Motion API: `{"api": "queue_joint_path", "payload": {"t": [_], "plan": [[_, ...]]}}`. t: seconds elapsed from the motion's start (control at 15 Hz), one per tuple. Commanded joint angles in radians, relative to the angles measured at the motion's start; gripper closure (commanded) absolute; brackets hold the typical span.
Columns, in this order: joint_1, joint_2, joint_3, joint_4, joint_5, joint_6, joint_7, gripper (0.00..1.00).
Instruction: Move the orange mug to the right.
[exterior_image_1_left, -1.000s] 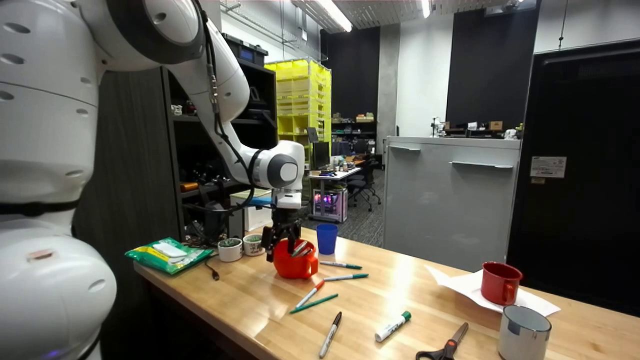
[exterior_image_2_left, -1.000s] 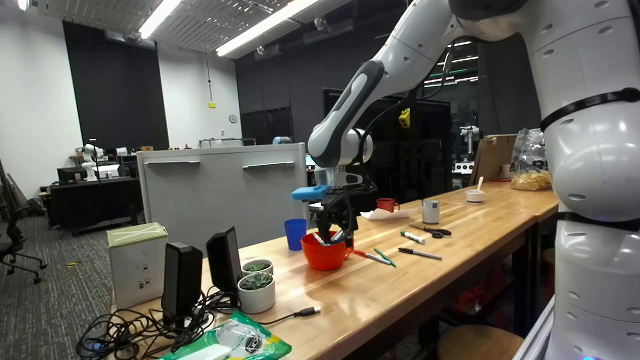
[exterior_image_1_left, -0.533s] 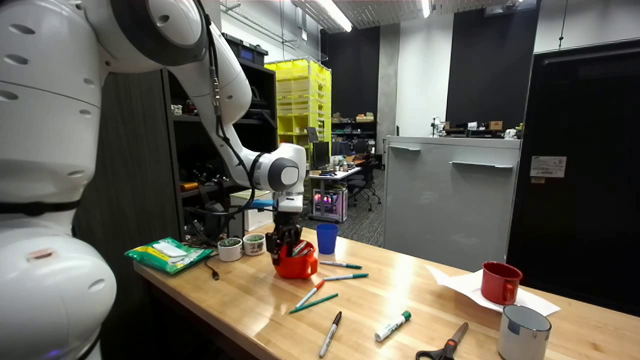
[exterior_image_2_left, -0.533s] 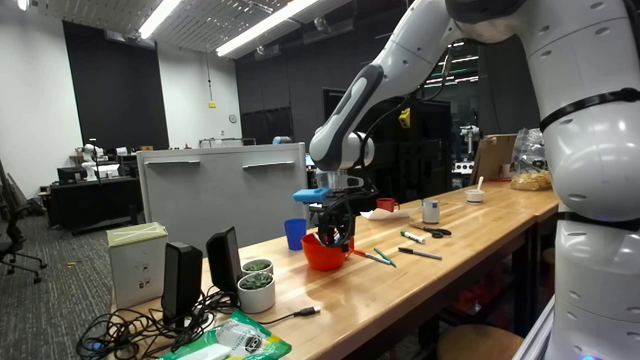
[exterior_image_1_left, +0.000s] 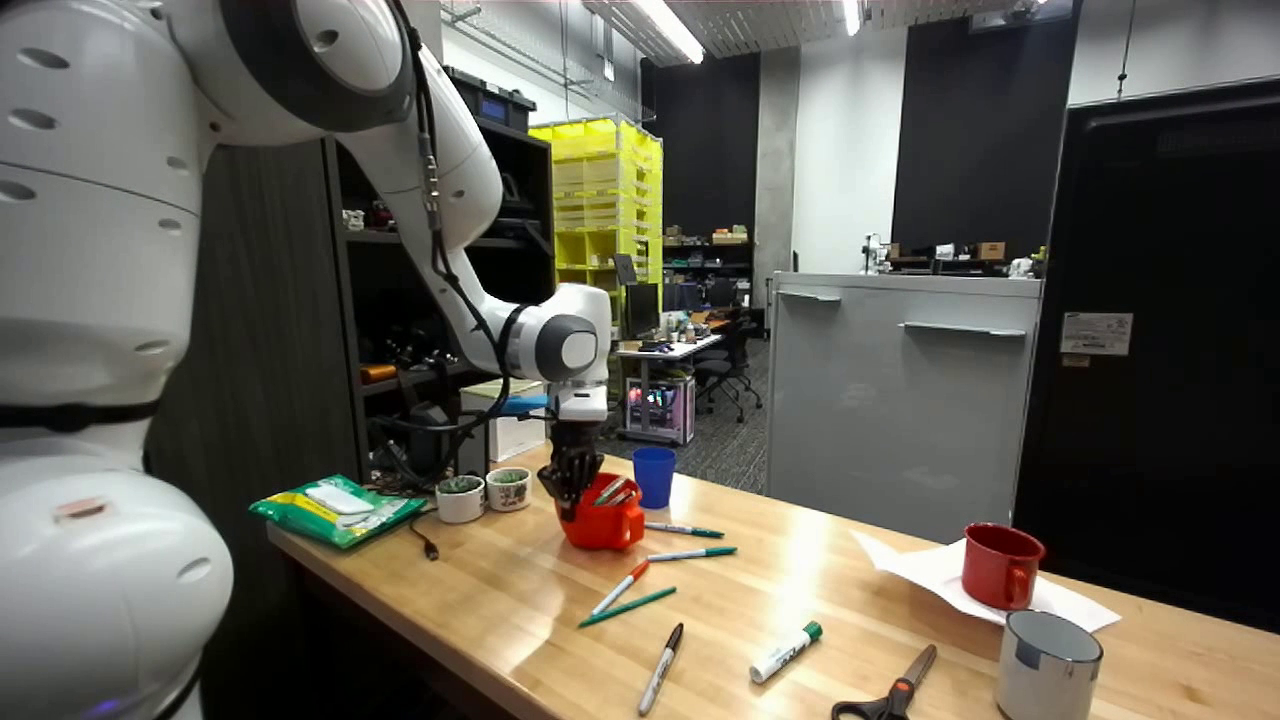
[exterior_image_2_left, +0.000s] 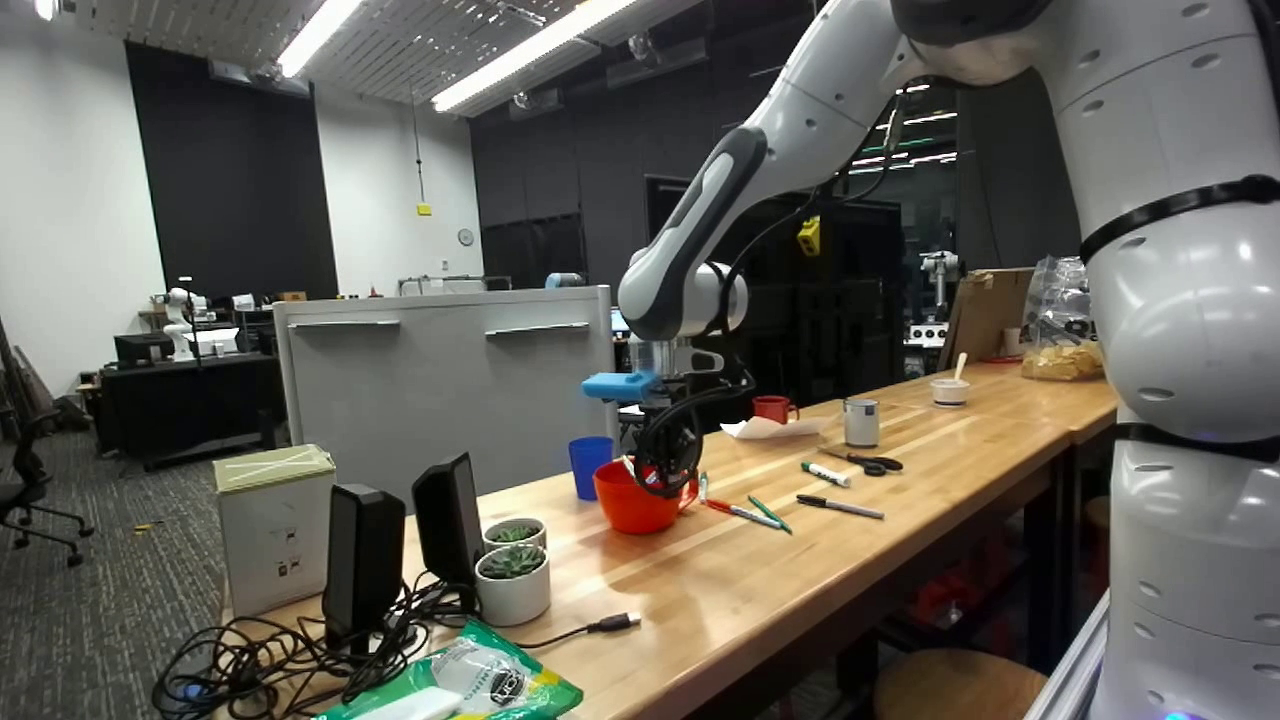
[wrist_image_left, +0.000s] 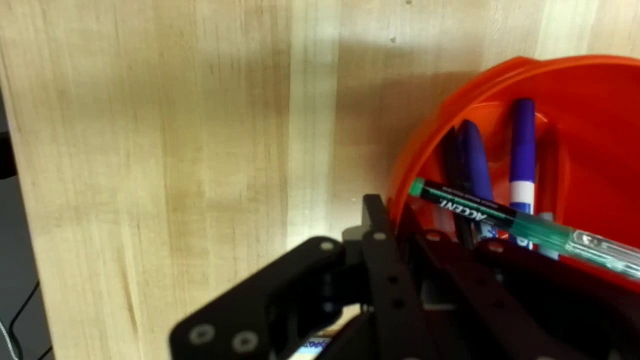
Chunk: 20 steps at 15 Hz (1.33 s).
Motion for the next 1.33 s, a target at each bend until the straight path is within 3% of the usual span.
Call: {"api": "queue_joint_path", "payload": {"t": [0.0,0.53,1.27], "plan": [[0.023,-0.037,-0.014,-0.018,-0.004,0.021,-0.005,0.99],[0.026,-0.171,-0.018,-0.074,-0.104,0.030,0.025,0.99],[-0.080,-0.243,-0.075,-0.091,-0.135,0.052,0.035,0.99]]}}
